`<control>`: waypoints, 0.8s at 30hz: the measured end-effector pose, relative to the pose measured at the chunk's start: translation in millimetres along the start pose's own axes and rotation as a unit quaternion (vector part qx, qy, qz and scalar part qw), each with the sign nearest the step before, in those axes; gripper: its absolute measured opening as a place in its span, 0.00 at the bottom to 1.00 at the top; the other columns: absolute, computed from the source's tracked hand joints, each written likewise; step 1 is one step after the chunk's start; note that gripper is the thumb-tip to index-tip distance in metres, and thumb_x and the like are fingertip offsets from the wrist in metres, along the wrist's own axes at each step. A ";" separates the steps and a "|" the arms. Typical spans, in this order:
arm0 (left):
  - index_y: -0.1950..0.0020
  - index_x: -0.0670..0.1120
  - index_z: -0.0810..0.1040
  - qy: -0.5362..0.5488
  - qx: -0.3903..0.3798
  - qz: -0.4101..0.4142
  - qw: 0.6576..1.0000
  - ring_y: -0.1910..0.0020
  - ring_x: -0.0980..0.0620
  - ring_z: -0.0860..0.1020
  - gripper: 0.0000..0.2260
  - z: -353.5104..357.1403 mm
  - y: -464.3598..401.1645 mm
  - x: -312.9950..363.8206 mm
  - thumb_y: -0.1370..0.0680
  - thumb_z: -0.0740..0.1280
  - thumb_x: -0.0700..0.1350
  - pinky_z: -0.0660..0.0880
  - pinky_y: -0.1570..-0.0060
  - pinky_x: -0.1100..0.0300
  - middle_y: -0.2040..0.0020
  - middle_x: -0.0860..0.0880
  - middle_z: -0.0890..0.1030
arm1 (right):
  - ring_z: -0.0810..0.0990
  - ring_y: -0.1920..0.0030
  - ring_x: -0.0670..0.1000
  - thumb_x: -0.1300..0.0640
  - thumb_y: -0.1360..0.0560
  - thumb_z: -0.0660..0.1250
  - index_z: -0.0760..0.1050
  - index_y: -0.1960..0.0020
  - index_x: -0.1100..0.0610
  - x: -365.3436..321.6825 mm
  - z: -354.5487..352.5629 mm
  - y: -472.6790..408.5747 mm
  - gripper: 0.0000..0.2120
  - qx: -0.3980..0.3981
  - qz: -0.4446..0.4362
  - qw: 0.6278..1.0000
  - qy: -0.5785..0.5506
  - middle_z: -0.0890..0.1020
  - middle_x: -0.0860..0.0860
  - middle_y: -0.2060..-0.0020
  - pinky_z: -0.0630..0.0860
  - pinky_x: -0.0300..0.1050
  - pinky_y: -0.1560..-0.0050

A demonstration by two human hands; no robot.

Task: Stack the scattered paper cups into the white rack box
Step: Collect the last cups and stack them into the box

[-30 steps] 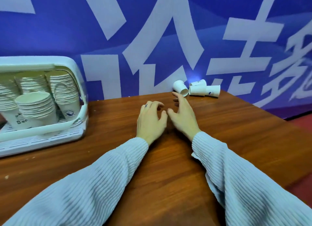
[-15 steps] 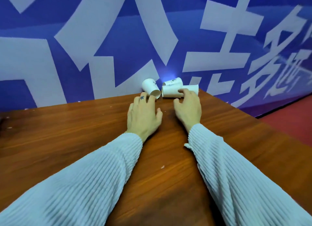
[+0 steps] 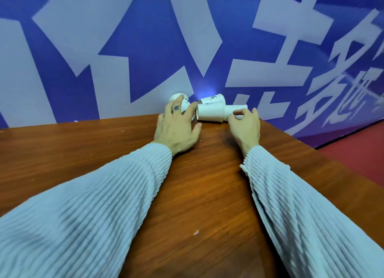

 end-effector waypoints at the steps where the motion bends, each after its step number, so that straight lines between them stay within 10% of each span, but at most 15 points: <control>1: 0.20 0.58 0.56 -0.010 -0.015 0.007 1.000 0.20 0.39 0.51 0.28 4.6 -3.5 0.7 0.19 0.57 0.62 0.61 0.27 0.38 0.17 0.46 0.51 | 0.59 0.18 0.57 0.51 0.21 0.67 0.79 0.34 0.51 -0.7 0.3 -2.1 0.16 -0.002 -0.011 1.000 0.004 0.60 0.59 0.19 0.64 0.56 0.23; 7: 0.18 0.61 0.43 -0.022 -0.099 -0.011 0.995 0.19 0.38 0.43 0.31 27.7 -17.0 -7.0 0.18 0.52 0.63 0.51 0.25 0.30 0.16 0.48 0.48 | 0.80 0.42 0.50 0.53 0.22 0.68 0.82 0.44 0.51 4.7 0.8 -4.9 0.08 -0.019 0.000 0.995 -0.096 0.83 0.49 0.44 0.76 0.46 0.45; 13: 0.29 0.49 0.67 -0.008 0.020 -0.073 0.997 0.36 0.36 0.69 0.27 8.8 -16.7 -15.2 0.21 0.63 0.63 0.72 0.41 0.40 0.28 0.40 0.63 | 0.82 0.46 0.48 0.57 0.24 0.71 0.84 0.51 0.50 2.5 1.2 -3.7 0.05 -0.018 -0.022 0.991 -0.132 0.84 0.47 0.48 0.77 0.42 0.50; 19: 0.38 0.43 0.66 0.069 0.083 -0.124 0.986 0.50 0.35 0.78 0.18 -7.7 -11.3 -20.2 0.22 0.68 0.47 0.70 0.58 0.49 0.38 0.42 0.67 | 0.82 0.44 0.51 0.61 0.24 0.71 0.84 0.56 0.47 0.3 2.9 2.6 0.09 -0.065 -0.030 0.986 -0.150 0.83 0.46 0.48 0.81 0.47 0.46; 24: 0.25 0.47 0.60 0.144 0.051 -0.171 0.973 0.38 0.37 0.74 0.32 -14.8 7.4 -27.1 0.26 0.69 0.48 0.72 0.46 0.48 0.30 0.41 0.67 | 0.80 0.54 0.50 0.61 0.24 0.67 0.81 0.58 0.47 -18.6 -7.4 28.2 0.10 -0.038 -0.058 0.986 -0.150 0.81 0.44 0.55 0.78 0.49 0.57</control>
Point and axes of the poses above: each hand's wrist, its own y-axis away from the middle knuckle, its own z-axis out of the palm, x = y × z, the point moved 7 cm from there along -y, towards the middle knuckle
